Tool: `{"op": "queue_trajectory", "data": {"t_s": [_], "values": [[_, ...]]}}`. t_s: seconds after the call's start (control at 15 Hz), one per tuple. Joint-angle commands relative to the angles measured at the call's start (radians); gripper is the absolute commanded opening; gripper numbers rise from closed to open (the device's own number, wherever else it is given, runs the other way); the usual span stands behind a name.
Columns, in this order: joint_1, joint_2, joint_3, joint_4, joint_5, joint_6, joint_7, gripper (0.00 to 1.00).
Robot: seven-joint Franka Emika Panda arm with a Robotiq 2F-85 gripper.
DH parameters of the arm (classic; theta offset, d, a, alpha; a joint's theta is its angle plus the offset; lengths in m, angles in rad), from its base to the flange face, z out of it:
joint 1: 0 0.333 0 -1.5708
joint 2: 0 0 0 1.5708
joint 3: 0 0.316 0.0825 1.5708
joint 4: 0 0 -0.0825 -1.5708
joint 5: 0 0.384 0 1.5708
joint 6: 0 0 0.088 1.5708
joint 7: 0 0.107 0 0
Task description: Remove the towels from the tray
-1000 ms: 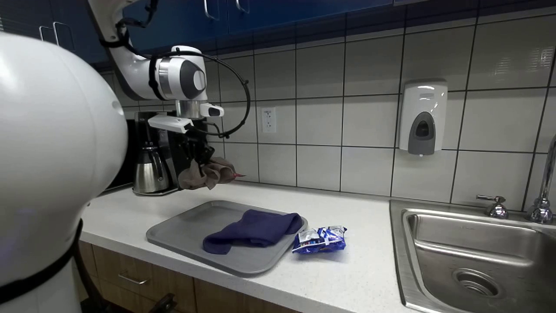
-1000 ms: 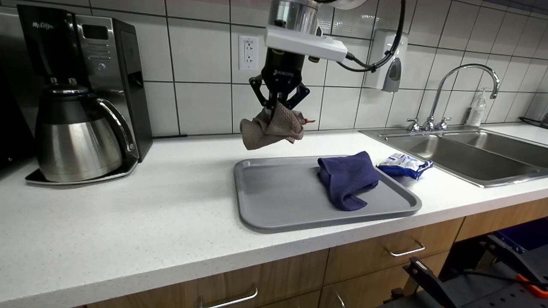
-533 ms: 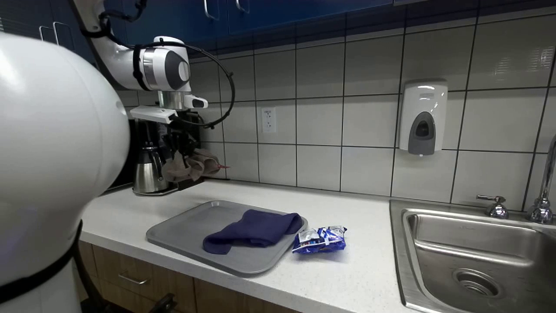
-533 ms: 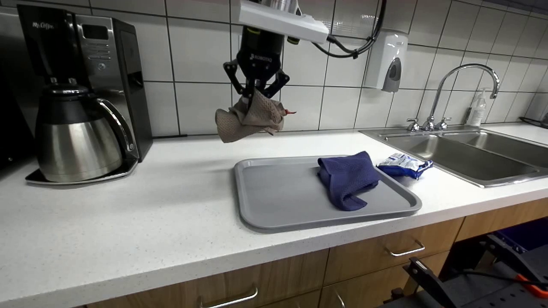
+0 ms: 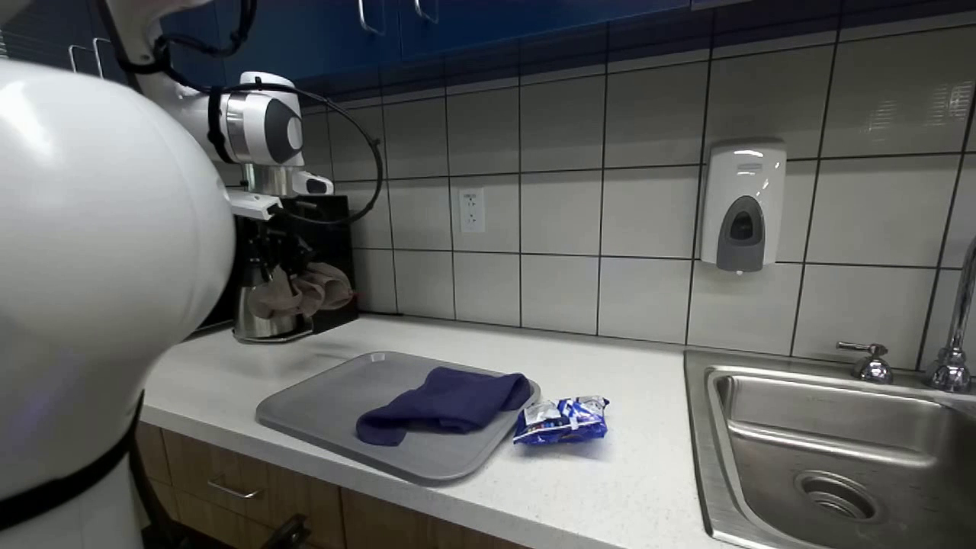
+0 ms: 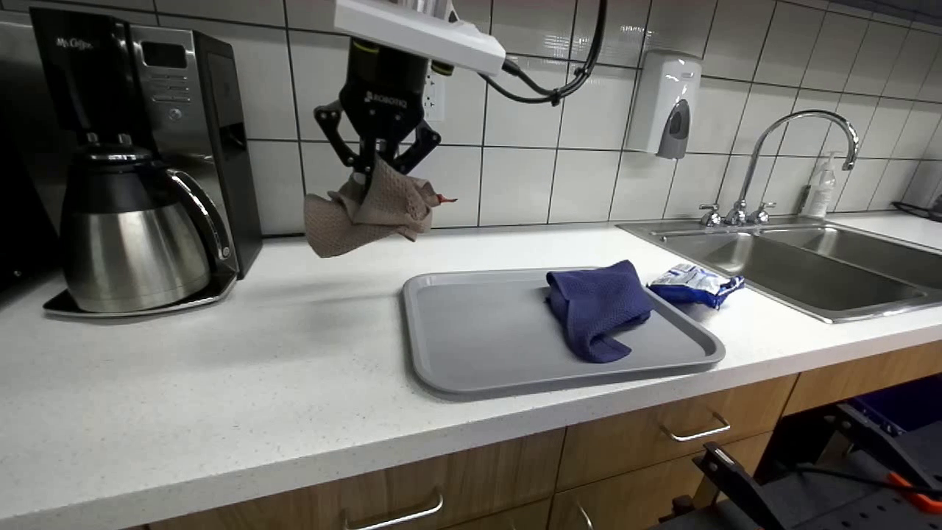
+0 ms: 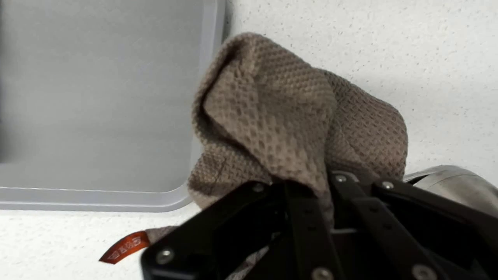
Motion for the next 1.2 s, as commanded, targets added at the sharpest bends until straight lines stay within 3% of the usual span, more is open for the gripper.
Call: {"op": "queue_trajectory", "data": {"t_s": [0.0, 0.53, 1.13], "values": [[0.031, 0.078, 0.016, 0.107, -0.003, -0.049, 0.013, 0.02], [0.087, 0.263, 0.0, 0.229, 0.001, -0.038, -0.011, 0.02], [0.1, 0.398, -0.017, 0.305, 0.016, -0.04, -0.036, 0.02]]}}
